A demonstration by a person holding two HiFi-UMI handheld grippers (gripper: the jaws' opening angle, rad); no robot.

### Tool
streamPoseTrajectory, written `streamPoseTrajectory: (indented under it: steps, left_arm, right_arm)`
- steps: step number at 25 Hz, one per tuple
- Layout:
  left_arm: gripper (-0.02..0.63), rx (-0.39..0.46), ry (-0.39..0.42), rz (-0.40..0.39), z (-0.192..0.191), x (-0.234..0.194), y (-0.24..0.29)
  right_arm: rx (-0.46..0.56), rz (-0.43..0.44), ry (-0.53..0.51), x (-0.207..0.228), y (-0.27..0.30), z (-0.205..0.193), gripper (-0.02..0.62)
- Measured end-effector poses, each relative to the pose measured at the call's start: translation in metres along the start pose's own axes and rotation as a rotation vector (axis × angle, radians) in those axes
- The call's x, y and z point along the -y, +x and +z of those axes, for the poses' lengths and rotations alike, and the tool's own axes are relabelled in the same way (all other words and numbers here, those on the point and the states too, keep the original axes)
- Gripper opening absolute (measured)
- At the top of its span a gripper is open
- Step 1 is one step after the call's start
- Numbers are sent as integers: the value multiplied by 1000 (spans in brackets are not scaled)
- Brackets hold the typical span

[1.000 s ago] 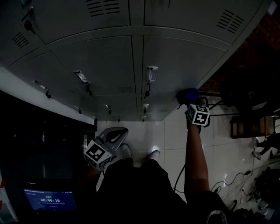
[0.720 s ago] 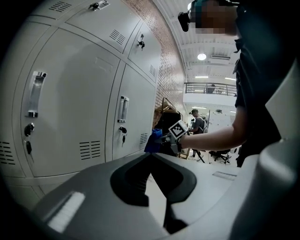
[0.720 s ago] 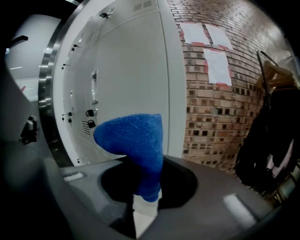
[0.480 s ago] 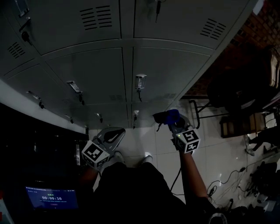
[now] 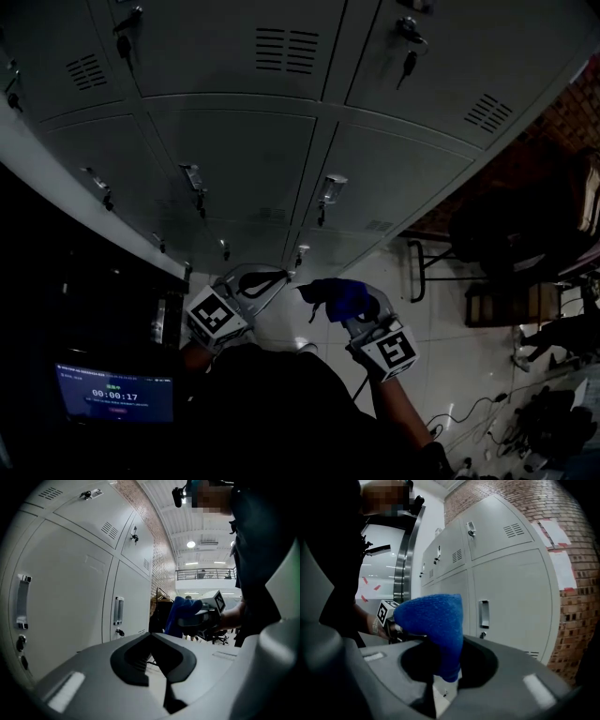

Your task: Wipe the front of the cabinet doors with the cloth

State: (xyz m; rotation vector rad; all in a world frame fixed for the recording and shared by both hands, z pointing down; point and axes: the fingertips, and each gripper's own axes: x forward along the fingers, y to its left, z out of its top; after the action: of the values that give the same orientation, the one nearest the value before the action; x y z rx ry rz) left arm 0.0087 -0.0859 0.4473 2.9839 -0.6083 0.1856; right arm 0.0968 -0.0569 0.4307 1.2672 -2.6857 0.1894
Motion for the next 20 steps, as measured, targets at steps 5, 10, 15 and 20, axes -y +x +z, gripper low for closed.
streamPoseTrajectory:
  steps: [5,10,15,20]
  left_arm:
    - [6,-12,17,-14,2,8,-12]
    - [6,-9,13,-1,-3,13,-24]
    - [6,-20,-3,25,-8,12,-33]
    - [6,-26,1,29,-8,9,-30]
  right_arm:
    - [34,67,-49,-43,18,10,80]
    - [51,58,-26,-47,27,10,78]
    - [41,76,-3,-45,31,8,78]
    - [61,78,3,-40,33,9,78]
